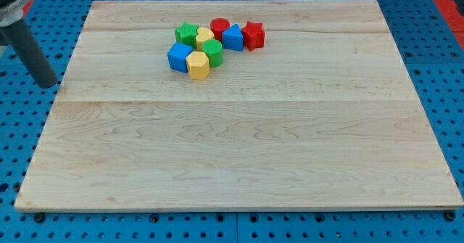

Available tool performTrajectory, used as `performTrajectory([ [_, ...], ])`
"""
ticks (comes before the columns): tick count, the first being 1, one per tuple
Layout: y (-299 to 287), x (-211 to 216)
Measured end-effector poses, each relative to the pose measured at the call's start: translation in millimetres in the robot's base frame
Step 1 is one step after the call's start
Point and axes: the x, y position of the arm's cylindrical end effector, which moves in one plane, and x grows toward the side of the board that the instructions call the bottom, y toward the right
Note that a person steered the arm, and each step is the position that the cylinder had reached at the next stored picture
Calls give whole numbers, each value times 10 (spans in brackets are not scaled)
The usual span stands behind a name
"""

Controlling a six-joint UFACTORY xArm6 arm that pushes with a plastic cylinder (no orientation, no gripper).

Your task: Push the blue cube along with yellow hexagon to the center

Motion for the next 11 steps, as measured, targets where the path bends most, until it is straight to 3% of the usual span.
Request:
performTrajectory([
  [9, 2, -8],
  [11, -1, -234],
])
